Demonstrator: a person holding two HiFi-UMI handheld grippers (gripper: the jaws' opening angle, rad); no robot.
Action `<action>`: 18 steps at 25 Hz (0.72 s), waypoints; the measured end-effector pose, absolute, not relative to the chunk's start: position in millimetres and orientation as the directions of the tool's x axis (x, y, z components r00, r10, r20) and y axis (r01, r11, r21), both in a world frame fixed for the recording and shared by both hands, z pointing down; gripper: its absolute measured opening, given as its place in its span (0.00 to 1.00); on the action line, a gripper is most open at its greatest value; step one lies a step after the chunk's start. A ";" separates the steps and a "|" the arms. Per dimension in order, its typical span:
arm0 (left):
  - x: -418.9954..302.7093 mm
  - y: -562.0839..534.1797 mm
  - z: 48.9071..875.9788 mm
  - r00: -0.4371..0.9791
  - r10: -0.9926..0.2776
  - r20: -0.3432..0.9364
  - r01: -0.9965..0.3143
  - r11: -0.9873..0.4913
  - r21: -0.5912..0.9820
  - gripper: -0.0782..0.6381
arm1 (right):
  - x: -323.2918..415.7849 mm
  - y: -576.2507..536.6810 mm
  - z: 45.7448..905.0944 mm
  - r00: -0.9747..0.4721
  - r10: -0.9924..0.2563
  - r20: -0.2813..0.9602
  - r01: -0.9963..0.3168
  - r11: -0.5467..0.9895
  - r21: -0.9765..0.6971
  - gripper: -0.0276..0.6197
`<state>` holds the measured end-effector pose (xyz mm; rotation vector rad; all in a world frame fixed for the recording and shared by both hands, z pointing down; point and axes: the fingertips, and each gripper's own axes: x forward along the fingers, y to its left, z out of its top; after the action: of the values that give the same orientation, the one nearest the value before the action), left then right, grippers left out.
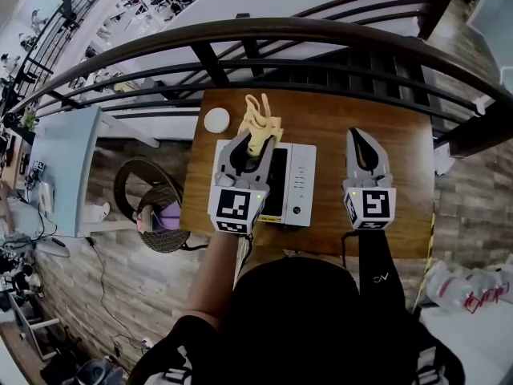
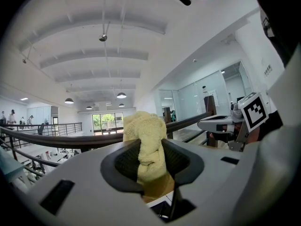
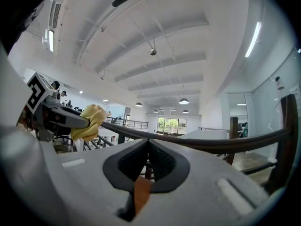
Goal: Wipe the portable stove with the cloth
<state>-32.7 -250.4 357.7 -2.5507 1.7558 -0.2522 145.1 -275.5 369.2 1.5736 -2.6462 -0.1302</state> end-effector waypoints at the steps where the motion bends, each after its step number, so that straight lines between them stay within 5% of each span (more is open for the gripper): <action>1: -29.4 -252.1 358.9 0.347 -0.930 0.119 -0.925 -0.360 -0.123 0.29 | 149.8 -277.2 368.6 -0.476 -0.880 0.007 -0.875 0.474 0.102 0.05; 18: 16.6 -269.4 396.5 0.478 -0.843 0.246 -0.855 -0.511 -0.090 0.28 | 177.1 -277.3 382.5 -0.414 -0.910 0.033 -0.907 0.415 0.068 0.05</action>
<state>16.6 -269.4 396.5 -2.7392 1.5740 -0.4144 177.1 -277.3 382.5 1.6639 -2.5877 -0.0600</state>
